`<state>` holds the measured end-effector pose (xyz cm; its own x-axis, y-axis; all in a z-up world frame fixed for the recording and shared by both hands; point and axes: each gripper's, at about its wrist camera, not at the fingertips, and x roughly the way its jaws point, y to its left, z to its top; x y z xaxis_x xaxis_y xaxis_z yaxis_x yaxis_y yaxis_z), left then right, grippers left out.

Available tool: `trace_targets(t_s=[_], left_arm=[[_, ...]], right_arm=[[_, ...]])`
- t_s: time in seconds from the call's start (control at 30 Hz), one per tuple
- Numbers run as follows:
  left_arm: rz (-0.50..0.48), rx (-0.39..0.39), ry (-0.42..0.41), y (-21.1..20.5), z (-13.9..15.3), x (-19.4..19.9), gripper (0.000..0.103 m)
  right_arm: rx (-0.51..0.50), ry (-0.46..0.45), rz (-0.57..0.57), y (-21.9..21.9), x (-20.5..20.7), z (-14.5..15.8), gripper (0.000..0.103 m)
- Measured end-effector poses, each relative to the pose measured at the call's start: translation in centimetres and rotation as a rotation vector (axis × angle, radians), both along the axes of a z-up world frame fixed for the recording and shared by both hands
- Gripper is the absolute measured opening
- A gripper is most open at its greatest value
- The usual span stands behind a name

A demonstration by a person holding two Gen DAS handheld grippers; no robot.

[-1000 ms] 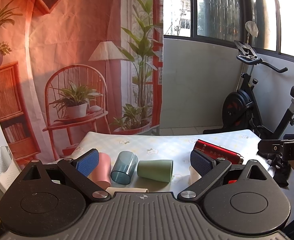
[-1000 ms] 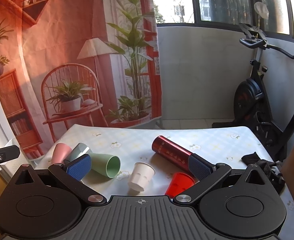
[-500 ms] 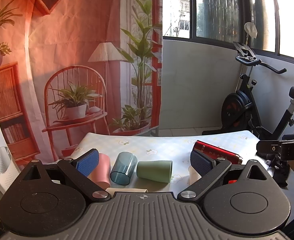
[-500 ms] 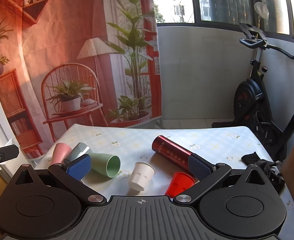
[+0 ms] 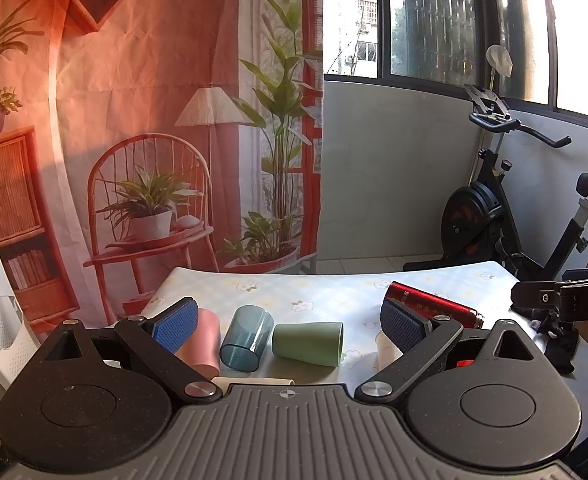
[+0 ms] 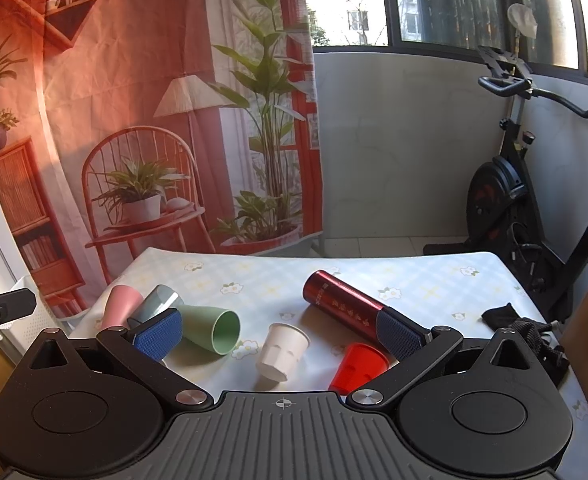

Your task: Flip cup upright

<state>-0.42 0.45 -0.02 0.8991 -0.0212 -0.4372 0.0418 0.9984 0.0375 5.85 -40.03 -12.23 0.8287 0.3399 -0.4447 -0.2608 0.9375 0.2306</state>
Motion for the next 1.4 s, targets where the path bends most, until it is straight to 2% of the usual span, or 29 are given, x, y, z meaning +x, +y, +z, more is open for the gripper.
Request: trace_targets(t_s=[0.57, 0.73, 0.97, 1.13, 1.27, 1.4], left_arm=[[0.016, -0.007, 0.008, 0.1, -0.4, 0.2, 0.099], [0.059, -0.018, 0.015, 0.6, -1.1, 0.8, 0.099], [0.111, -0.015, 0.029, 2.1, -2.0, 2.0, 0.099], [0.127, -0.011, 0.060, 2.9, -2.8, 2.8, 0.099], [0.062, -0.016, 0.081, 2.3, -3.8, 3.6, 0.098], [-0.084, 0.002, 0.078, -0.6, -5.8, 4.8, 0.096]], right_arm=[[0.003, 0.013, -0.020, -0.3, 0.3, -0.9, 0.103], [-0.029, 0.030, -0.069, -0.8, 1.2, -2.8, 0.103], [0.005, 0.133, -0.092, -1.5, 2.5, -6.4, 0.103], [0.008, 0.167, -0.091, -1.4, 3.0, -7.7, 0.103], [0.001, 0.162, -0.108, -2.1, 3.2, -7.6, 0.103], [0.011, 0.155, -0.145, -3.7, 3.4, -7.1, 0.103]])
